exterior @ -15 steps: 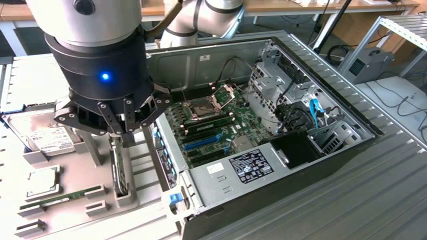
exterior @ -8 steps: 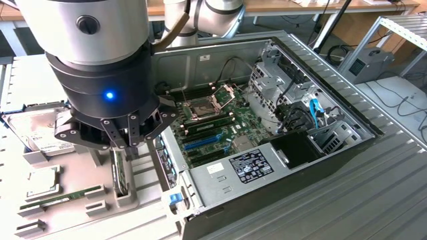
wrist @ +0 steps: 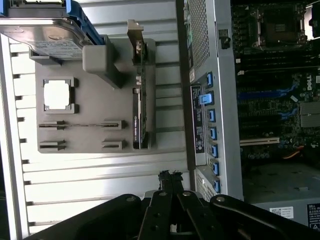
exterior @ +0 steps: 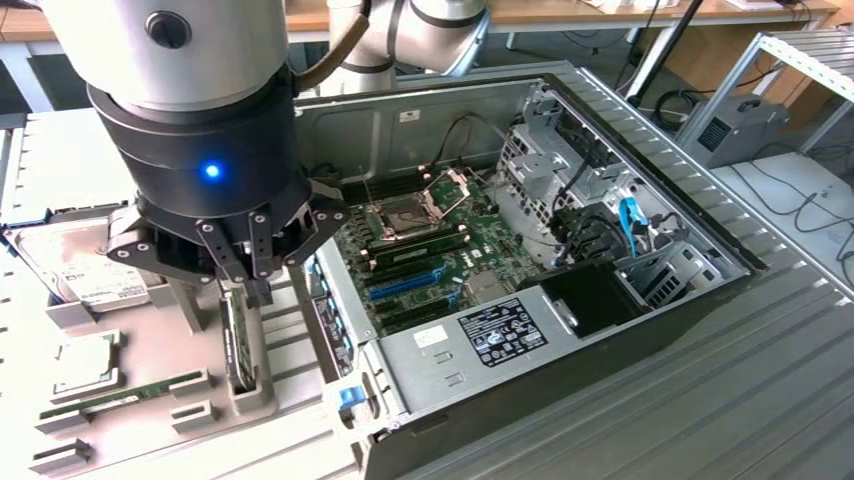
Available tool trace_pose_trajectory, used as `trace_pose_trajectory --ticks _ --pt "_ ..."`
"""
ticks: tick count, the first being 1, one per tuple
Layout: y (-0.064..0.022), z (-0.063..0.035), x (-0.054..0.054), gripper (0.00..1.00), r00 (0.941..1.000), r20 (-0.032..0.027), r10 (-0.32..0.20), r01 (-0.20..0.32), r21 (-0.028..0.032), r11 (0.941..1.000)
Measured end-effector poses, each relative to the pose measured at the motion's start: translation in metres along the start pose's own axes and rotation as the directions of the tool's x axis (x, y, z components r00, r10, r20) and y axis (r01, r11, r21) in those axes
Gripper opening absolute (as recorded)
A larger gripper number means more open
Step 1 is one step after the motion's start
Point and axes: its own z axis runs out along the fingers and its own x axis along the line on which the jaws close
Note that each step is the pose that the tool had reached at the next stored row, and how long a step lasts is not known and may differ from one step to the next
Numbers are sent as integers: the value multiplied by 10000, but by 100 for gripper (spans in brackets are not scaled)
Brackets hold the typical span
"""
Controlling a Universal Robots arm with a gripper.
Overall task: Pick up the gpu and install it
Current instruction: 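Reach for the gpu, then pick up the gpu and move the gpu toward the slot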
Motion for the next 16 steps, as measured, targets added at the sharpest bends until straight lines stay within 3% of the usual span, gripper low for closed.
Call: trace_pose_trajectory --ticks 5,16 --pt "84 4 12 11 10000 -1 1 -1 0 10000" --pt "92 5 17 11 10000 -1 0 0 0 10000"
